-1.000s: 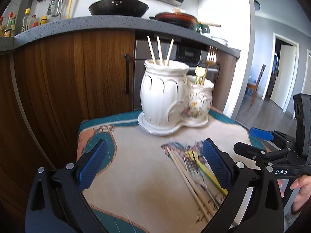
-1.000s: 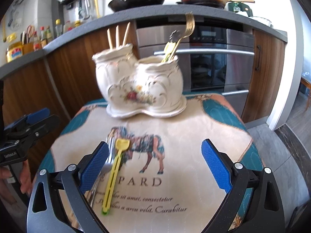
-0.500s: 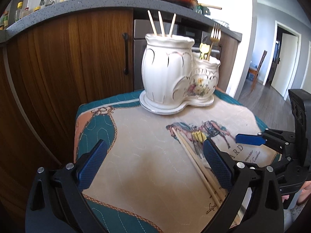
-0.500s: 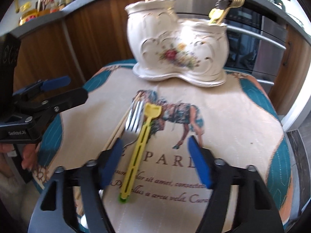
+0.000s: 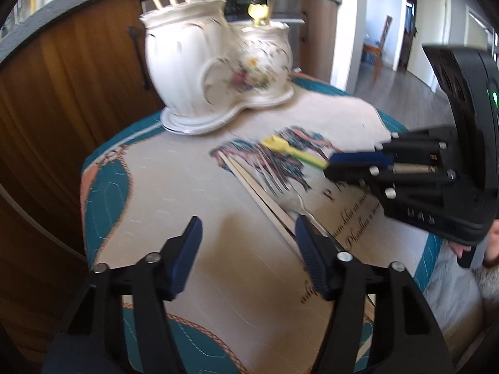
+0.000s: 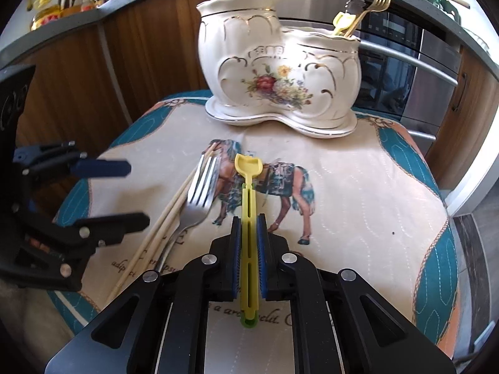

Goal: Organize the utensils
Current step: 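Grasp the yellow plastic utensil with the right tool while the left tool grasps a chopstick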

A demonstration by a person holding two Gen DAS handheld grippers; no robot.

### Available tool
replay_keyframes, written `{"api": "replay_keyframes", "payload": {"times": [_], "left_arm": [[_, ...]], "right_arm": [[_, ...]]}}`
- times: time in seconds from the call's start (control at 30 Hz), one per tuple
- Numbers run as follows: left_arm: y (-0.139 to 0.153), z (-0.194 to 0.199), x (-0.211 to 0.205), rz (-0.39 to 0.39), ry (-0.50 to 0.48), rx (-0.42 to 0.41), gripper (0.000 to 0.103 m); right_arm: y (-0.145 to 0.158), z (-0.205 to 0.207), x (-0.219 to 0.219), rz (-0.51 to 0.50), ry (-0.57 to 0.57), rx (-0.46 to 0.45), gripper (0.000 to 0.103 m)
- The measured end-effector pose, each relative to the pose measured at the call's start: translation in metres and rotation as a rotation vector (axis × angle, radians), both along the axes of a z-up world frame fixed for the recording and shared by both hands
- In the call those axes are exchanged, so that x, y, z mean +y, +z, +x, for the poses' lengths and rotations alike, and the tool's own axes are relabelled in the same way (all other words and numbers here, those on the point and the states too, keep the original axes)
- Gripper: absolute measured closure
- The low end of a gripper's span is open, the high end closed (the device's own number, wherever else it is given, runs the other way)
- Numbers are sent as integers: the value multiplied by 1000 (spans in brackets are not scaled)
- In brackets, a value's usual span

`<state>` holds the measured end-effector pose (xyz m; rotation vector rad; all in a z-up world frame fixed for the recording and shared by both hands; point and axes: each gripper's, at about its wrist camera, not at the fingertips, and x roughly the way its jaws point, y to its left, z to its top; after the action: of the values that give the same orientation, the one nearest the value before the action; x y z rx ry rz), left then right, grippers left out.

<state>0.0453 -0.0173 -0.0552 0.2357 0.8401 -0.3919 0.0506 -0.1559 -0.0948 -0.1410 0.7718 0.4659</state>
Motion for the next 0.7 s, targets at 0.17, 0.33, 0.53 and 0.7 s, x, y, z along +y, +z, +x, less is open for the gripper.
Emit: {"api": "replay_keyframes", "payload": {"times": [0.17, 0.33, 0.53, 0.7], "left_arm": [[-8, -1, -7, 18, -30, 33, 44], [-8, 3, -3, 32, -18, 41, 49], [-7, 4, 0, 87, 4, 18, 50], [-8, 8, 5, 140, 32, 24, 86]], "right_arm": [[-2, 1, 1, -8, -6, 2, 92], [-1, 3, 0, -19, -15, -6, 92], [-1, 3, -1, -30, -22, -15, 92], [0, 4, -2, -39, -24, -20, 92]]}}
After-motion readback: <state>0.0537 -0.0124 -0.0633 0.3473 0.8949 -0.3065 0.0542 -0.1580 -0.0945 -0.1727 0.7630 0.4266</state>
